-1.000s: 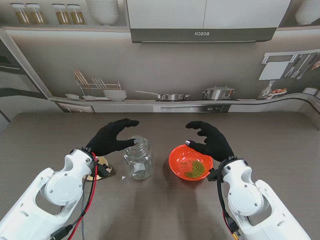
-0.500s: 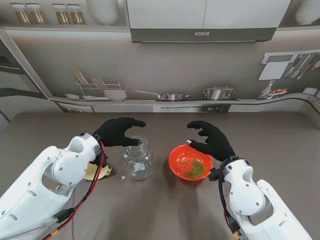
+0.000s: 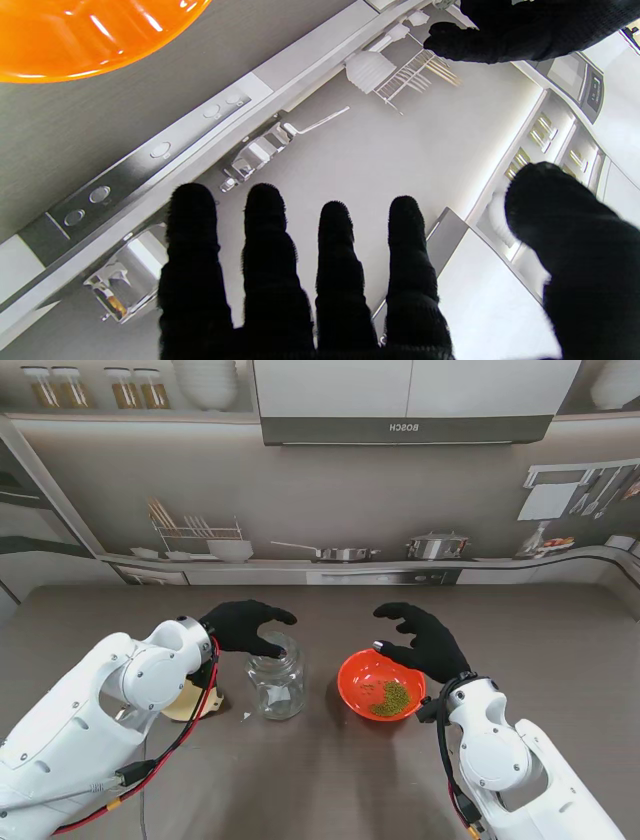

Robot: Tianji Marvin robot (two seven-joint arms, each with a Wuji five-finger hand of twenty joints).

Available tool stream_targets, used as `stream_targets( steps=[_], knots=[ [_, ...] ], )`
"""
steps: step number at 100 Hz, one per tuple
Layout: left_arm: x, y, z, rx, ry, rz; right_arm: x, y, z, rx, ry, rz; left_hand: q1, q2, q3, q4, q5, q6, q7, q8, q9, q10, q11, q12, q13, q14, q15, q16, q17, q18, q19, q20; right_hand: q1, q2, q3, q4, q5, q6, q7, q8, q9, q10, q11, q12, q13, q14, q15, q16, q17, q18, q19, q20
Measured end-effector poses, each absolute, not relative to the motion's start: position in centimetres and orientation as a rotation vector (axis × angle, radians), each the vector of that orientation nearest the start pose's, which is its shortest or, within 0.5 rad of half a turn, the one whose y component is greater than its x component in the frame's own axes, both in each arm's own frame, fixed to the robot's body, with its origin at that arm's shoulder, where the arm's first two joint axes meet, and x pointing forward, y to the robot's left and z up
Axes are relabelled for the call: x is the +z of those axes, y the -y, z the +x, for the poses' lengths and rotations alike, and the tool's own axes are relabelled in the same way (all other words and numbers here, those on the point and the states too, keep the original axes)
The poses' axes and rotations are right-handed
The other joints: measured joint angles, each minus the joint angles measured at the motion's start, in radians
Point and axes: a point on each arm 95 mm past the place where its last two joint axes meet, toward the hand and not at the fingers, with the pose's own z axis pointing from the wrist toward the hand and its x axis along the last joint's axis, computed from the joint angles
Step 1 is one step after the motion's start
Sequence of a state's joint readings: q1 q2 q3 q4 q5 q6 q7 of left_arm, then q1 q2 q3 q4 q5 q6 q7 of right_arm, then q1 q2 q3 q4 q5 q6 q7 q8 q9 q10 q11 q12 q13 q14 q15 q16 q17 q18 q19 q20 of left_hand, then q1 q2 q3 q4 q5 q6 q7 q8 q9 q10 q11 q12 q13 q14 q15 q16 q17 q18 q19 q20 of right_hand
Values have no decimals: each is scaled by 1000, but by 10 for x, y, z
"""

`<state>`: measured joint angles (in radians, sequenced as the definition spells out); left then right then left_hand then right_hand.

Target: Pour mung beans into a glass jar with a funnel

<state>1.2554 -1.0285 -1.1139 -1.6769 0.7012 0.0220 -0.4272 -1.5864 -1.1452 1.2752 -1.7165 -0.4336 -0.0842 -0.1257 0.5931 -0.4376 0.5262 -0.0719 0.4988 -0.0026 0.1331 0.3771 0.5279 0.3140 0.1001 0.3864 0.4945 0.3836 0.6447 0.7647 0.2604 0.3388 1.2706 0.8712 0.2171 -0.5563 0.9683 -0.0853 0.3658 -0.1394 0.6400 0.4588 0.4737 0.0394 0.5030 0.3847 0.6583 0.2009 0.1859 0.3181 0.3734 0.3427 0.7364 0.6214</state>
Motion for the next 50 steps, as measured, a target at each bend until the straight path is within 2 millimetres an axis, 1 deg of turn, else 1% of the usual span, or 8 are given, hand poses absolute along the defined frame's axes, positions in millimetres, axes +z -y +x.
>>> stream_targets(
  steps=[9, 24, 28, 29, 30, 40, 50],
  knots=[
    [-227, 34, 459, -1518, -1770, -1325, -267, -9, 402, -2636, 1261, -1986, 0, 0, -1, 0, 0, -9, 4, 5, 0, 4, 4, 13, 10, 0, 25, 18, 11, -1, 36, 0, 0, 0, 0, 0, 0, 0, -2, 0, 0, 0, 0, 0, 0, 0, 0, 0, 0, 0, 0, 0],
    [-230, 36, 461, -1484, -1798, -1315, -267, -9, 402, -2634, 1259, -1987, 0, 0, -1, 0, 0, -23, 13, 15, 1, 12, 13, 38, 49, -1, 89, 51, 63, -8, 75, 2, 0, 0, 0, 0, 0, -1, -9, 0, 0, 0, 0, 0, 0, 0, 0, 0, 0, 0, -1, 0],
    [-231, 36, 461, -1479, -1802, -1315, -267, -9, 402, -2634, 1259, -1987, 0, 0, -1, 0, 0, -30, 15, 15, 10, 12, 14, 47, 59, -2, 104, 54, 76, -8, 87, 11, 0, 0, 0, 0, 0, -1, -9, 0, 0, 0, 0, 0, 0, 0, 0, 0, 0, 0, -2, 0],
    [-232, 36, 461, -1478, -1802, -1316, -267, -9, 402, -2634, 1259, -1987, 0, 0, -1, 0, 1, -30, 16, 16, 14, 13, 30, 60, 63, -3, 108, 60, 78, -8, 87, 11, 0, 0, 0, 0, 0, -1, -9, 0, 0, 0, 0, 0, 0, 0, 0, 0, 0, 0, -2, 0],
    [-232, 36, 461, -1477, -1803, -1316, -267, -9, 402, -2634, 1259, -1987, 0, 0, -1, 0, 2, -30, 16, 16, 17, 14, 25, 50, 66, -3, 115, 62, 83, -8, 88, 12, 0, 0, 0, 0, 0, -1, -9, 0, 0, 0, 0, 0, 0, 0, 0, 0, 0, 0, -2, 0],
    [-235, 36, 461, -1465, -1811, -1317, -267, -9, 402, -2634, 1259, -1987, 0, 0, -1, 0, 15, -31, 22, 18, 45, 16, 37, 80, 97, -15, 166, 87, 117, -12, 113, 16, 0, 0, 0, 0, 0, -1, -9, 0, 0, 0, 0, 0, 0, 0, 0, 0, 0, 0, -2, 1],
    [-238, 35, 461, -1452, -1816, -1312, -267, -9, 402, -2633, 1254, -1989, 0, 0, 5, 0, 6, -41, 14, 18, 55, 16, 51, 103, 103, -21, 198, 102, 139, -13, 137, 25, 0, 0, 0, 0, 0, -1, -9, 0, 0, 0, 0, 0, 0, 0, 0, 0, 0, 0, -3, 1]
  ],
)
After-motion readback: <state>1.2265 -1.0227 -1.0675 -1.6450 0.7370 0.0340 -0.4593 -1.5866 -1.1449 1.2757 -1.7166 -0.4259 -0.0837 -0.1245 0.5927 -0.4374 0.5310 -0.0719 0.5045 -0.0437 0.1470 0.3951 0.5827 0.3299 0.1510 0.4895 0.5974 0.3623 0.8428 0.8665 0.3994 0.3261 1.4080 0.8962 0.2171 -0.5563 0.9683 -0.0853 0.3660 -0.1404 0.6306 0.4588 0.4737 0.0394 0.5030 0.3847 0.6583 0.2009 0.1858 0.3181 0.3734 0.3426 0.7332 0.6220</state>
